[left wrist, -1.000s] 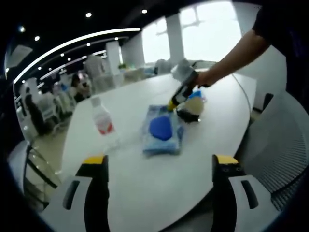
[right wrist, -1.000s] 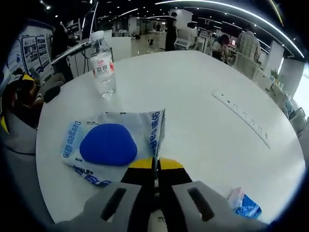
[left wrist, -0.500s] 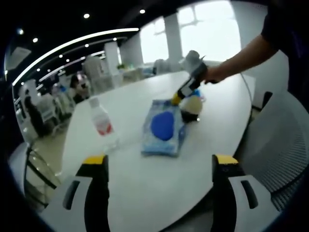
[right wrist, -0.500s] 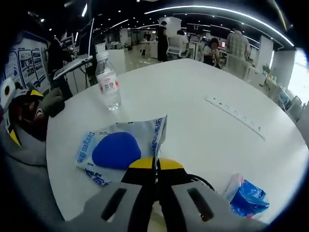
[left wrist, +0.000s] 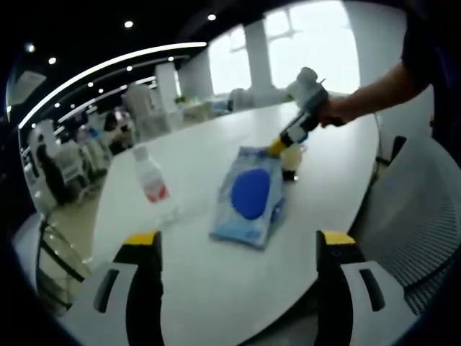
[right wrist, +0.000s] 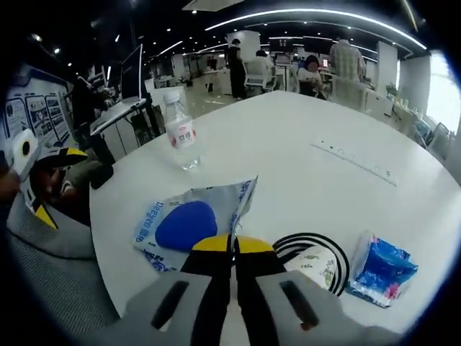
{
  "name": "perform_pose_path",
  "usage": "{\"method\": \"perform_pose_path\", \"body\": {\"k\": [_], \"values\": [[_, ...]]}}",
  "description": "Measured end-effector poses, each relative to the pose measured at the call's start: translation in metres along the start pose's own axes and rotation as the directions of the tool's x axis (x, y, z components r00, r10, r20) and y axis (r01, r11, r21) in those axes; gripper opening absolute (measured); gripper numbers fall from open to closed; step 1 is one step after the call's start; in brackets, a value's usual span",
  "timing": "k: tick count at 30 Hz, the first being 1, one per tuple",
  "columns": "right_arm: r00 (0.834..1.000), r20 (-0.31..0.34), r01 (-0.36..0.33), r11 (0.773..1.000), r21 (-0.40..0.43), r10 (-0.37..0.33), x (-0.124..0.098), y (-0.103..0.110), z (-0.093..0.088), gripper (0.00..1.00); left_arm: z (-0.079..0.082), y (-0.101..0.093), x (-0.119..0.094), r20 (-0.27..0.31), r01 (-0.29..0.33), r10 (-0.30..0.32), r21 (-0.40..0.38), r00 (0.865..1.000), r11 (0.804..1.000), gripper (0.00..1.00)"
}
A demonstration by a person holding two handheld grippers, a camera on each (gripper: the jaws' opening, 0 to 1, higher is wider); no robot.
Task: Arrange the tabletop items into an orderly group along one side of the table until the central work area is clear of visible clutter.
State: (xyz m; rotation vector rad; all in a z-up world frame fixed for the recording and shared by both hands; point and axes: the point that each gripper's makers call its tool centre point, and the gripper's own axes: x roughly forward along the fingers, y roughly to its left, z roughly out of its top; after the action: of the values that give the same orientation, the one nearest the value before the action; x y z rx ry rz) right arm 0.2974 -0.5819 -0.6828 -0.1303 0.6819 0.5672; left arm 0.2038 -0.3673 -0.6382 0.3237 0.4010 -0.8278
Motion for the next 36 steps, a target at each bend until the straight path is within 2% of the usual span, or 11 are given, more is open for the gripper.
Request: {"method": "perform_pose_path", "body": {"k": [9,21,28,36], "values": [[0.997,-0.083,0.014,0.998,0.054,-0.01,0.0,0.017,-0.049,0.01,0.0,-0.001,0.0,0.002,0.001,-0.001,-0.002,1.0,1.0,0.85],[0.99,-0.138,0.042,0.994,0.106,-0.027,0.009,0.023,-0.087,0.01,0.001,-0.002,0.0,0.004,0.002,-0.002,-0.002,1.0,1.0,0.85],[0.989,-0.141,0.06,0.991,0.116,-0.043,0.01,0.02,-0.095,0.04,0.001,-0.001,0.0,0.008,0.0,0.0,-0.005,1.0,1.0,0.85],[0.99,-0.133,0.055,0.991,0.121,-0.038,0.007,0.023,-0.097,0.14,0.002,0.0,-0.001,0.017,-0.002,0.002,-0.017,1.0,1.0,0.86]]}}
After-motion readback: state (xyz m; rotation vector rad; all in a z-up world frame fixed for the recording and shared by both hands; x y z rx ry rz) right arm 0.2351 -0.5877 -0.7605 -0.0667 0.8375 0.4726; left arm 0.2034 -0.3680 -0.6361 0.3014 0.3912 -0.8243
